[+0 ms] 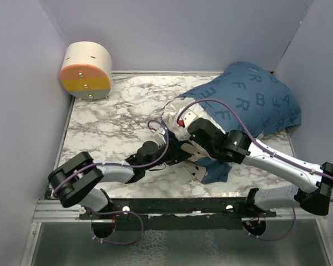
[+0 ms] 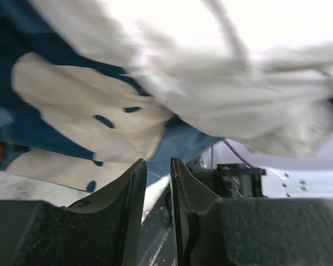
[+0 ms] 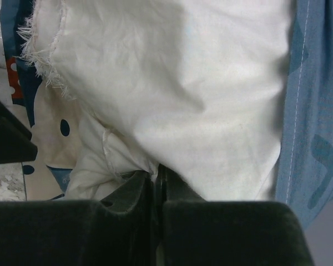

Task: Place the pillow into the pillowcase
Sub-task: Stuff the pillow into the pillowcase.

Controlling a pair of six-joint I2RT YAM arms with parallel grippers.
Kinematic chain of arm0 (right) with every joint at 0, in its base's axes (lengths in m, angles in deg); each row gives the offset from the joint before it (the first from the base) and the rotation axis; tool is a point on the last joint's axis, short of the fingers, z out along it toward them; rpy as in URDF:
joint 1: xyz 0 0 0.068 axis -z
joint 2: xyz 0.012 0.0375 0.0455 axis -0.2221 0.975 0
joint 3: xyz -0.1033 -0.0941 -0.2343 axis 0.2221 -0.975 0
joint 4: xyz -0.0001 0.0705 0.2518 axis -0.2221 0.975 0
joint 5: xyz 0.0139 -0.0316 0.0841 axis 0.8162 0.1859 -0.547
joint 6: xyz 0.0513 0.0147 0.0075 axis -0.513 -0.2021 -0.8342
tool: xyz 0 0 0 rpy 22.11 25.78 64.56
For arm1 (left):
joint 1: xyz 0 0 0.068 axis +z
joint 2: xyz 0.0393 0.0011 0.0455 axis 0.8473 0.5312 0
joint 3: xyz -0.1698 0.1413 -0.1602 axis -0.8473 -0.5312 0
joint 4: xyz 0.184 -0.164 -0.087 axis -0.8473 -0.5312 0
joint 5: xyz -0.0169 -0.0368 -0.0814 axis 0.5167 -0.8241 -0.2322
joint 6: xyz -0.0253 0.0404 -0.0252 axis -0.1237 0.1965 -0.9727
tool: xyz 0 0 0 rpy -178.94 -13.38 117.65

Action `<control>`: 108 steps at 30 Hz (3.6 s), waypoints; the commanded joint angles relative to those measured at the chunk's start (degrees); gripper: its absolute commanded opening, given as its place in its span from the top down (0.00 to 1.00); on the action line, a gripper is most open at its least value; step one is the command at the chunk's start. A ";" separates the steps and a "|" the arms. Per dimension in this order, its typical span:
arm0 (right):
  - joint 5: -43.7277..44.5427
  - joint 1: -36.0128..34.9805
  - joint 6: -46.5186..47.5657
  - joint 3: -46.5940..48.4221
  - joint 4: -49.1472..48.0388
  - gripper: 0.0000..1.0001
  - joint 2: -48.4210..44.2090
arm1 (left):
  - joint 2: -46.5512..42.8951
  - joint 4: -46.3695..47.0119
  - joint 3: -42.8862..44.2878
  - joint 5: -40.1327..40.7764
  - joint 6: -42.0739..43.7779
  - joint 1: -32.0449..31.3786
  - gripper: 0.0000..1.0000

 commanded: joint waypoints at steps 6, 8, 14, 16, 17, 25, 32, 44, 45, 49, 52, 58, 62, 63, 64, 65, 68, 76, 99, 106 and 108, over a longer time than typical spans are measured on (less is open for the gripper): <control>0.15 0.85 1.46 -1.02 -5.71 0.99 -3.25 | 8.04 5.55 3.94 13.81 -2.49 -0.38 0.61; -0.11 0.98 1.49 -1.21 -5.86 0.99 -3.27 | 8.55 4.70 4.50 14.94 -2.36 -0.38 0.55; -0.84 0.96 1.50 -1.97 -6.48 0.99 -3.40 | 11.73 3.32 6.23 16.09 -2.77 -0.38 0.53; -1.01 0.93 1.41 -2.14 -6.42 0.99 -3.48 | 13.17 2.85 6.90 16.81 -3.14 -0.38 0.53; -1.09 0.97 1.32 -2.20 -6.35 0.99 -3.53 | 13.77 2.80 7.17 17.11 -3.29 -0.33 0.53; -1.44 0.98 1.34 -2.36 -6.01 0.99 -3.98 | 16.85 2.42 8.09 23.18 -5.22 -0.29 0.51; -2.14 0.95 1.26 -3.15 -6.44 0.99 -4.06 | 20.44 8.38 7.85 23.78 -5.64 -0.33 0.48; -3.13 0.94 0.72 -5.28 -7.16 0.99 -4.22 | 28.99 14.54 13.21 22.05 -8.45 -0.29 0.51; -3.18 0.97 0.64 -5.47 -7.16 0.99 -4.30 | 29.20 14.41 13.71 22.05 -8.06 -0.29 0.54; -3.37 1.13 0.50 -6.17 -7.41 0.99 -4.67 | 29.42 14.81 14.19 21.96 -6.33 -0.12 0.73; -3.57 1.47 0.48 -6.69 -7.75 0.99 -4.89 | 29.54 18.68 12.47 21.47 -5.73 0.04 1.00; -3.83 1.64 0.51 -6.86 -8.05 0.99 -5.20 | 28.39 23.91 8.63 19.67 -5.93 0.11 0.98; -3.83 1.74 0.75 -6.72 -8.36 0.99 -5.14 | 27.57 25.47 6.10 18.59 -8.57 0.06 0.75; -3.91 1.72 0.74 -6.68 -8.38 0.99 -5.08 | 27.65 26.29 5.58 18.47 -9.13 -0.02 0.72; -3.92 1.74 0.73 -6.68 -8.45 0.99 -5.04 | 27.70 26.68 5.19 18.37 -9.62 -0.08 0.70; -3.92 1.77 0.69 -6.73 -8.51 0.99 -4.98 | 27.74 26.81 4.95 18.35 -10.17 -0.11 0.69; -4.01 1.81 0.61 -6.82 -8.47 0.99 -4.95 | 27.67 26.71 4.61 18.95 -10.51 -0.22 0.66; -3.92 1.89 0.87 -6.52 -8.41 0.99 -4.95 | 28.08 26.91 5.63 19.30 -9.94 -0.39 0.60; -4.50 2.36 1.49 -7.06 -8.72 0.99 -5.74 | 38.96 16.06 14.58 21.58 -12.58 0.24 0.74; -5.65 2.77 1.56 -8.35 -10.02 0.99 -4.87 | 40.49 15.79 16.22 19.09 -9.48 0.84 0.91; -5.89 3.02 1.67 -8.88 -10.50 0.99 -4.45 | 39.95 18.12 14.84 18.37 -8.91 1.02 1.00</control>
